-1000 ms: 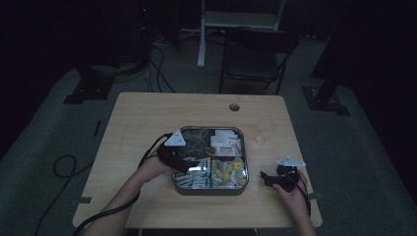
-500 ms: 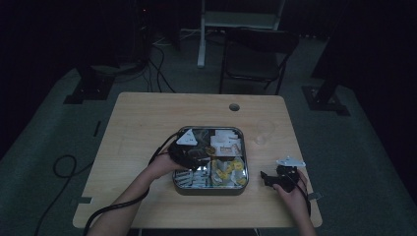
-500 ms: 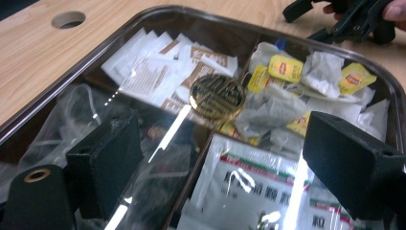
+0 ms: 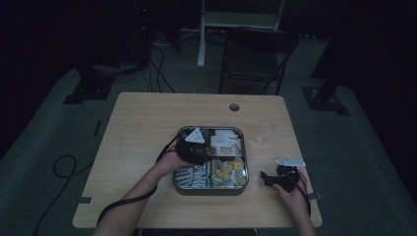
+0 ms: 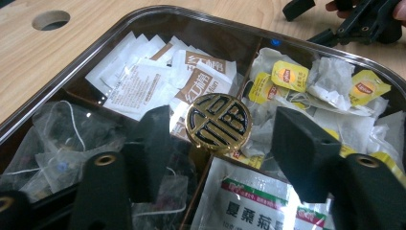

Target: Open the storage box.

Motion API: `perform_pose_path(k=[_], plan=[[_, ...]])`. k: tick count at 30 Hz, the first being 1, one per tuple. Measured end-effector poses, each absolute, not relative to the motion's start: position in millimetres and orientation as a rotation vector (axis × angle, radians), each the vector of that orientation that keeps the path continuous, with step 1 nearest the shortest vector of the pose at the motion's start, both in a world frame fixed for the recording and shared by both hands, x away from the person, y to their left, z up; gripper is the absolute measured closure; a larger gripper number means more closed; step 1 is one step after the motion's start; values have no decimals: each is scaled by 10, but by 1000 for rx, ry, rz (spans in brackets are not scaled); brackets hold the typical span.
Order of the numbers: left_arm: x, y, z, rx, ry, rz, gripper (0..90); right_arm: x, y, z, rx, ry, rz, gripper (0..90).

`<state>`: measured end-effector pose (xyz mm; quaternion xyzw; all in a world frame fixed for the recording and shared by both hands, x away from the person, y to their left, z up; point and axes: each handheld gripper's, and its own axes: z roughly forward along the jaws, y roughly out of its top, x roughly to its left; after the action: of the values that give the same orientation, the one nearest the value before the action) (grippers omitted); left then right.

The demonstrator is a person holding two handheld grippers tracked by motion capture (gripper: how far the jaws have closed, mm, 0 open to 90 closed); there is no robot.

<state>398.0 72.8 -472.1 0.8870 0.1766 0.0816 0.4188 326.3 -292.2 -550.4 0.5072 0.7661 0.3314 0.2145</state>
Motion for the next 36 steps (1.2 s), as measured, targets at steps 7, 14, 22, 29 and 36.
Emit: perform_pose_path(k=[7, 14, 22, 29, 36], plan=[[4013, 673, -4760, 2227, 455, 179, 482, 3263, -2923, -5504, 1406, 2126, 918, 124], [4018, 639, -4781, 2235, 473, 190, 559, 3263, -2923, -5505, 1405, 2126, 919, 124], [4014, 613, -4779, 2252, 493, 200, 592, 3263, -2923, -5504, 1407, 2126, 918, 124], [4009, 589, -4738, 2275, 503, 198, 595, 3264, -2923, -5504, 1406, 2125, 919, 125], [4011, 617, -4658, 2248, 525, 214, 595, 3264, -2923, -5504, 1405, 2125, 919, 125]])
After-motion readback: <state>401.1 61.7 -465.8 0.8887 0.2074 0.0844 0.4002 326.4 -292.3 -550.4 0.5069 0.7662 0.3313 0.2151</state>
